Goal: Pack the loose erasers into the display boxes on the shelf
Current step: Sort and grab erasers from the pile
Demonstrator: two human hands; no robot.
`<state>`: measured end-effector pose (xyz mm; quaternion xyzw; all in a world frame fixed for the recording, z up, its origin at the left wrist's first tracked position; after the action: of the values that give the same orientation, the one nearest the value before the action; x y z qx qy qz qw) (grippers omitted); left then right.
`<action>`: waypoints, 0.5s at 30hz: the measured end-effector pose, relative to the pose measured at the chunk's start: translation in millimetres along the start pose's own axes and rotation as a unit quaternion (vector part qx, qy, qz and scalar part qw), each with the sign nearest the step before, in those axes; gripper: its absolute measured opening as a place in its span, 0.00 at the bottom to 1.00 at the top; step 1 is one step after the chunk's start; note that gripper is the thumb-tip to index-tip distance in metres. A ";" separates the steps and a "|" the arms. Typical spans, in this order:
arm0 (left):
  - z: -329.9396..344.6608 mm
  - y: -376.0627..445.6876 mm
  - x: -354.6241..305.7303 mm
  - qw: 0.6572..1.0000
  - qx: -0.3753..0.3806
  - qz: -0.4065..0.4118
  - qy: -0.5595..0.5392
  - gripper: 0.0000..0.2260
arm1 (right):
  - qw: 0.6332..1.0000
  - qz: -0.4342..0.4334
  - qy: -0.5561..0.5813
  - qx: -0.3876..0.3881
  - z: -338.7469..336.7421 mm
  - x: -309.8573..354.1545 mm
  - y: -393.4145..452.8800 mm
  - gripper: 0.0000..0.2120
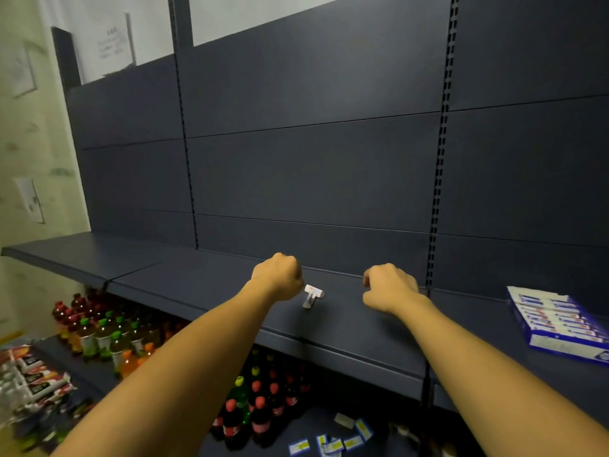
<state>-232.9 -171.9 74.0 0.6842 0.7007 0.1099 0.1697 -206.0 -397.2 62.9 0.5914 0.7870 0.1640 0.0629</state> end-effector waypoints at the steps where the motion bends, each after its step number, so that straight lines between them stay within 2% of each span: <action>1: -1.0 -1.9 6.4 1.000 0.001 0.003 -0.002 0.10 | 1.000 -0.002 0.002 -0.004 1.3 8.4 -1.4 0.14; 8: -1.2 4.8 40.4 1.000 -0.001 0.025 -0.016 0.18 | 1.000 -0.015 0.004 -0.015 8.1 59.1 5.3 0.14; 15: 16.0 30.3 77.3 0.999 0.009 0.038 -0.019 0.18 | 0.999 -0.033 0.031 -0.020 29.8 99.5 37.0 0.13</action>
<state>-199.3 -95.0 64.2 0.7139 0.6718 0.0967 0.1723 -192.7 -287.9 56.7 0.5586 0.8041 0.1955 0.0559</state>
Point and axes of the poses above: each hand's wrist, its own y-axis towards the middle knuckle, its own z-axis out of the palm, x = y × z, the point moved 4 cm from there along y, towards the middle knuckle, and after that the axes turned 5 degrees about -x, right-handed, at the moved point
